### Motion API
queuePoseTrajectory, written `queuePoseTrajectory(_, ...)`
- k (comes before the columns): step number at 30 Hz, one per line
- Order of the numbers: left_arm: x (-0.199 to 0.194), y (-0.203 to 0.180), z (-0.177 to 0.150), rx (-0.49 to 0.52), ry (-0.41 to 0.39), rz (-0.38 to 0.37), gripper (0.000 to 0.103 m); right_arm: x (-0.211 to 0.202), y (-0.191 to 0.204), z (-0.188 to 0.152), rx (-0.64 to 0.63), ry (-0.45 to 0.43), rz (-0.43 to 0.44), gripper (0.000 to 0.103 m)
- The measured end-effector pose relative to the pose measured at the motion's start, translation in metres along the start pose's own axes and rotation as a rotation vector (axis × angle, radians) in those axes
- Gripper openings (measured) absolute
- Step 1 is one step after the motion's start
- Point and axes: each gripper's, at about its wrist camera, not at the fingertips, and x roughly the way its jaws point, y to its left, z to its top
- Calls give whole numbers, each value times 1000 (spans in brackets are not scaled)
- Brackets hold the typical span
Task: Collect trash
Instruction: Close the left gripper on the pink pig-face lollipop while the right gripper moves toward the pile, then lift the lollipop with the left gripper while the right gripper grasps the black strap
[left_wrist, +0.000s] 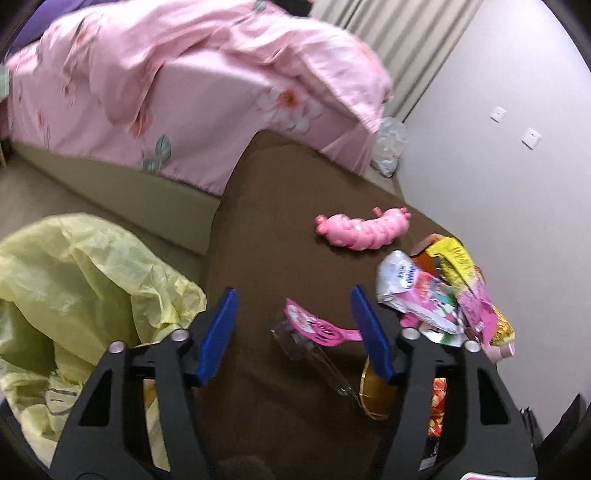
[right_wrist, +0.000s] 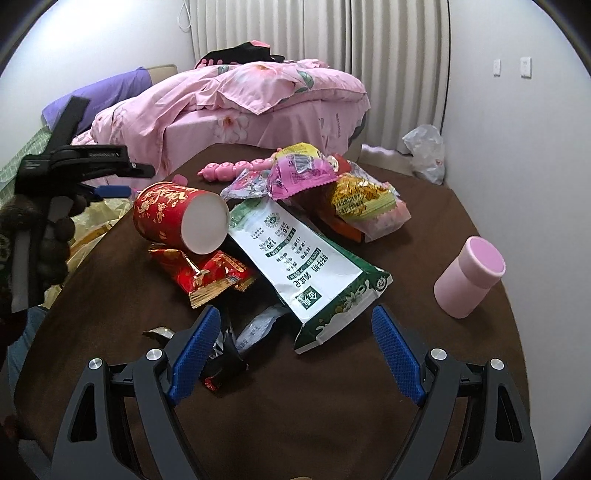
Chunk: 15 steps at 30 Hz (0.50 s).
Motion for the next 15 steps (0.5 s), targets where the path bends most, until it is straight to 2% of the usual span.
queuePoseTrajectory(5, 4, 1, -17, 48, 50, 2, 49, 6, -5, -3, 20, 20, 9, 81)
queuePoseTrajectory(8, 0, 2, -24, 63, 45, -9, 47, 9, -5, -5, 27, 35, 19, 81)
queuePoseTrajectory(15, -6, 0, -33, 69, 67, -45, 20, 4, 4, -7, 2, 21, 27, 81)
